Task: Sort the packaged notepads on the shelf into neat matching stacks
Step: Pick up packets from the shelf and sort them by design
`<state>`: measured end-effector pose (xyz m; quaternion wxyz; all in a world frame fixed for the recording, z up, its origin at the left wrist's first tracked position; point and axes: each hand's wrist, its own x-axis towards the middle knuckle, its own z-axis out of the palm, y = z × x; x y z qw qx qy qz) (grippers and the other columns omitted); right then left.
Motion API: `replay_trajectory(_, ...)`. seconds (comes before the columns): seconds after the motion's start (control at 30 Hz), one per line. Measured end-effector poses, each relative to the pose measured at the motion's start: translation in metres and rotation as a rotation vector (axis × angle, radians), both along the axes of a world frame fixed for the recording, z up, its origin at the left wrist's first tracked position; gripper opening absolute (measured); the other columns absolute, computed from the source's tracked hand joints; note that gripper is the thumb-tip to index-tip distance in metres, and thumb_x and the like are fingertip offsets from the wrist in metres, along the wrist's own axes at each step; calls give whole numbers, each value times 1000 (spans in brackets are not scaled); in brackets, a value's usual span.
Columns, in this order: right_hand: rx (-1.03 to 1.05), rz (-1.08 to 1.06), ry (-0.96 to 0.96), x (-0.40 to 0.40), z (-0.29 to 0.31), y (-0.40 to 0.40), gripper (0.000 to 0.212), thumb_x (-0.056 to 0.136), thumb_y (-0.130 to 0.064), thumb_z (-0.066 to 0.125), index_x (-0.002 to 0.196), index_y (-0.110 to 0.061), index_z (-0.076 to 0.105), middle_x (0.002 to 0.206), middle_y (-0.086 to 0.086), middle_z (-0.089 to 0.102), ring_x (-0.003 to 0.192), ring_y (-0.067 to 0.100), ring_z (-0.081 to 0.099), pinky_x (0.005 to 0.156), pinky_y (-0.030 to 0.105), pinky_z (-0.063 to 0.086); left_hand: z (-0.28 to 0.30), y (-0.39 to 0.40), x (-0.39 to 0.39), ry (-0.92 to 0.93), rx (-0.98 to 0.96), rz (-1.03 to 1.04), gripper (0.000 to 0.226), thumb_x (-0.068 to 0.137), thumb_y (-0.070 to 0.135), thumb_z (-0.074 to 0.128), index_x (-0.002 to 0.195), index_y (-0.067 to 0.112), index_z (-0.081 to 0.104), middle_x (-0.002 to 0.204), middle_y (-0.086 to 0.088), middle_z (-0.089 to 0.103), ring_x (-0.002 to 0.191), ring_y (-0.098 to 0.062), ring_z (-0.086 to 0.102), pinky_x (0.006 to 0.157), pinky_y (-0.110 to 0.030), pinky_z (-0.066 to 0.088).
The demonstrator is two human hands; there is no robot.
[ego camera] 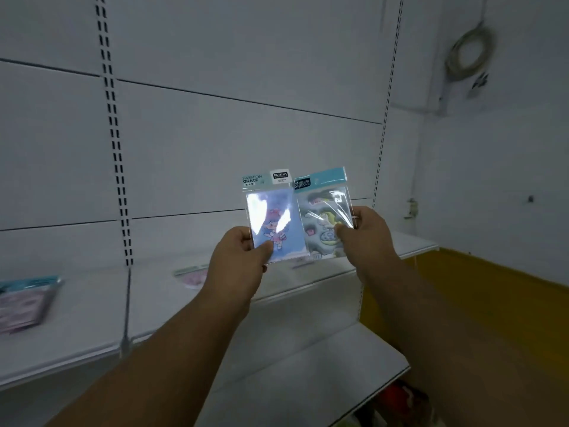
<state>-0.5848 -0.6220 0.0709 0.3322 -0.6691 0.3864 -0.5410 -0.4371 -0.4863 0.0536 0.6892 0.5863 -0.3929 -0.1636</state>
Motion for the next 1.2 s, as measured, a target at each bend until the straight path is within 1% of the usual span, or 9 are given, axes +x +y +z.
replay_trajectory(0.17,8,-18,-8,-4,-4,-73,14,90,-8,61,103,-15,60,90,1,65,73,7,64,57,20,50,4,-84,9,-52,62,42,15,89,16,66,101,10,61,92,-3,69,74,-15,63,70,-35,54)
replay_trajectory(0.33,16,-28,-12,-2,-1,-137,15,87,-6,61,91,-20,58,84,-1,63,76,16,63,69,30,54,2,-146,12,-37,119,102,13,89,18,67,99,13,60,95,-2,69,79,-18,64,68,-33,54)
replay_trajectory(0.47,28,9,-33,1,-2,-183,15,87,-7,62,93,-21,61,90,2,67,76,14,65,66,28,53,-15,-177,17,-58,207,215,9,87,18,67,91,13,61,92,-4,69,78,-19,64,68,-33,53)
replay_trajectory(0.57,23,73,-42,10,2,-215,18,83,-8,64,85,-26,61,87,3,69,82,26,70,77,42,59,-26,-198,20,-78,330,296,7,83,15,68,82,11,62,87,-6,69,75,-19,66,68,-33,54)
replay_trajectory(0.67,42,188,-68,22,6,-244,20,79,-9,65,97,-16,68,88,5,71,73,20,65,68,33,54,-33,-220,20,-78,493,376,10,81,13,70,76,8,63,81,-10,68,66,-20,64,62,-27,50)
replay_trajectory(0.77,59,303,-51,32,4,-270,25,74,-11,66,99,-14,70,86,5,72,70,21,65,70,40,57,-39,-239,17,-101,636,429,30,77,21,76,96,0,68,97,-19,71,85,-29,69,65,-28,47)
replay_trajectory(0.93,127,466,-42,36,-8,-295,17,79,-7,67,92,-17,70,90,9,74,83,29,73,77,46,61,-35,-250,4,-320,985,578,66,72,46,81,115,3,57,112,-13,66,92,-23,62,82,-29,51)
replay_trajectory(1.07,181,546,-46,30,-14,-308,17,82,-1,66,94,-12,70,91,13,74,78,29,73,64,37,62,-27,-257,-5,-568,1200,647,61,70,54,76,110,12,57,104,-5,60,100,-24,60,85,-34,51)
replay_trajectory(1.2,199,590,2,11,-15,-324,15,83,0,66,90,-13,69,82,5,72,63,16,69,50,22,50,-13,-292,-14,-628,884,679,33,89,41,60,105,12,63,100,-5,68,91,-23,63,82,-33,52)
